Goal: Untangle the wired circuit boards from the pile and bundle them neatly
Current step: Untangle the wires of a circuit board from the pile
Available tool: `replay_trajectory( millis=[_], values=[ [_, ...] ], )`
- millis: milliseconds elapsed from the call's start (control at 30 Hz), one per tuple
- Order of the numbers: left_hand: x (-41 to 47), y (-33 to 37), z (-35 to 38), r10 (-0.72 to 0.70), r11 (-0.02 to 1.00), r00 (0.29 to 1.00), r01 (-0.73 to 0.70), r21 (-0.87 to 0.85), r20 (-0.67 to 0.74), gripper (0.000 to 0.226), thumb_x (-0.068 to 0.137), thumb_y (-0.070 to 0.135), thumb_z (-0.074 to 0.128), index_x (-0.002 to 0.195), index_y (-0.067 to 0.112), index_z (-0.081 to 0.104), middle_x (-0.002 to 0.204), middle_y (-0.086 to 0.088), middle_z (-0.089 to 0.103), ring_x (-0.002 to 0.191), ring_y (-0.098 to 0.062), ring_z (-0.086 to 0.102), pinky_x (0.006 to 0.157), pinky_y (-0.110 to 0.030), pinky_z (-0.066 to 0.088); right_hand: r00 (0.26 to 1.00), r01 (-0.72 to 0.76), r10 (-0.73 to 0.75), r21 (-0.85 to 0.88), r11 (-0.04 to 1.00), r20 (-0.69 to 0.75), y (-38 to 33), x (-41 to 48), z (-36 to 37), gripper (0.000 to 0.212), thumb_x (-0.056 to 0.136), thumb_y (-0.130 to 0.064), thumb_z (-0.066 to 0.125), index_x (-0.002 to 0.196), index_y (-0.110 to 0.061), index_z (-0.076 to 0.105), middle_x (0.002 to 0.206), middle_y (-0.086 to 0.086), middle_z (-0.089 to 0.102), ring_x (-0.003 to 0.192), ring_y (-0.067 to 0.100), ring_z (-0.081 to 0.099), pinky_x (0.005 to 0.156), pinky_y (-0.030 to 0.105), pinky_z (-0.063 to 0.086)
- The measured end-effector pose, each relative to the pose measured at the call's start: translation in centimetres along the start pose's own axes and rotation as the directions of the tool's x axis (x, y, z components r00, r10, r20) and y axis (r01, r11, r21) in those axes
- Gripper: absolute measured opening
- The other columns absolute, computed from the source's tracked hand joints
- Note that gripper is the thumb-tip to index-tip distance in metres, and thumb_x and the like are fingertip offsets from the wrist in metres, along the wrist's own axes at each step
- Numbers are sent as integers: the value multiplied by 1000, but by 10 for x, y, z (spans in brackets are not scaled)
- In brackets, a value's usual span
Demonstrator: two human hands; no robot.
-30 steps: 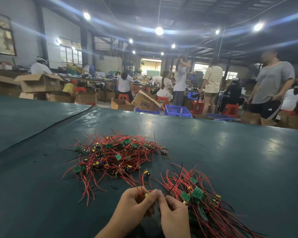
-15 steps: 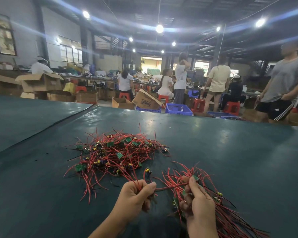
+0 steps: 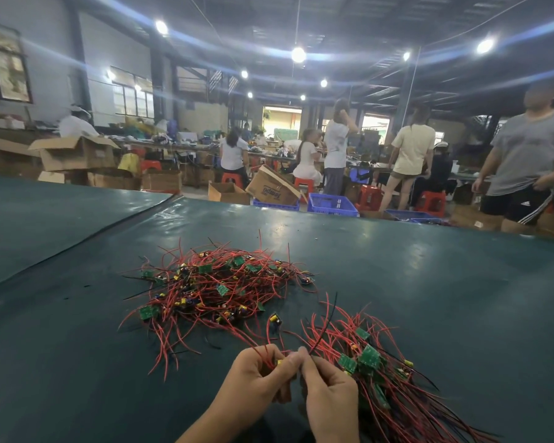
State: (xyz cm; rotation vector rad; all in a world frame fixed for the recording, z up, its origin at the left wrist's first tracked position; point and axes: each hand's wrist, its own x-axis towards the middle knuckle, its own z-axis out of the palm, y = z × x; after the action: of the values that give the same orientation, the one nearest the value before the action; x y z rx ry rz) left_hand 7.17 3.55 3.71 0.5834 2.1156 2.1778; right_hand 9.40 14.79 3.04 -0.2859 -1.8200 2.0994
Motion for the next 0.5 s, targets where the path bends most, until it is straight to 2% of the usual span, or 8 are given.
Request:
replay_trajectory(
  millis=[67,100,200,267,400,500],
  values=[
    [0,2,1,-12,1000,1000,12,-17,-5,32,78,34,66,63,8,55,46,-6,55,43,-15,49,48,-22,39,999,-26,27,41,999,-24,0,4,-2,30,88,-13,66,63,-20,79,66,9,73,67,23,69,72,33,55],
    [1,3,1,-17,999,1000,17,-28,-6,31,78,32,65,63,7,54,45,-5,54,41,-14,48,48,-22,40,998,-40,43,63,997,-47,0,6,-4,28,88,-14,67,64,-19,79,62,9,71,61,24,65,67,32,52],
    [1,6,-2,-21,1000,1000,21,-17,-2,29,86,20,63,64,4,53,44,-4,52,38,-11,47,46,-21,40,987,-77,92,120,990,-132,-4,14,-14,21,86,-20,69,68,-18,80,44,-2,47,38,10,37,42,22,35],
    [2,10,-4,-17,1000,1000,17,-15,8,30,86,18,62,62,4,53,44,-4,51,38,-11,47,46,-20,41,977,-82,118,195,977,-180,-7,21,-23,18,85,-19,69,72,-12,79,42,-7,42,32,4,29,34,17,27],
    [2,15,-4,-22,999,1000,22,-38,10,39,83,30,71,56,9,52,47,-10,51,38,-12,46,45,-21,39,958,-51,142,341,939,-249,-11,29,-38,20,87,-16,67,72,-7,77,44,-6,44,32,2,26,31,14,24],
    [1,15,-4,-61,995,998,60,-76,-12,32,76,31,68,53,14,55,53,-13,53,40,-15,47,44,-22,40,949,33,73,326,945,-307,-11,28,-38,22,89,-16,66,71,-11,77,45,-7,45,33,2,28,31,15,25]
  ],
)
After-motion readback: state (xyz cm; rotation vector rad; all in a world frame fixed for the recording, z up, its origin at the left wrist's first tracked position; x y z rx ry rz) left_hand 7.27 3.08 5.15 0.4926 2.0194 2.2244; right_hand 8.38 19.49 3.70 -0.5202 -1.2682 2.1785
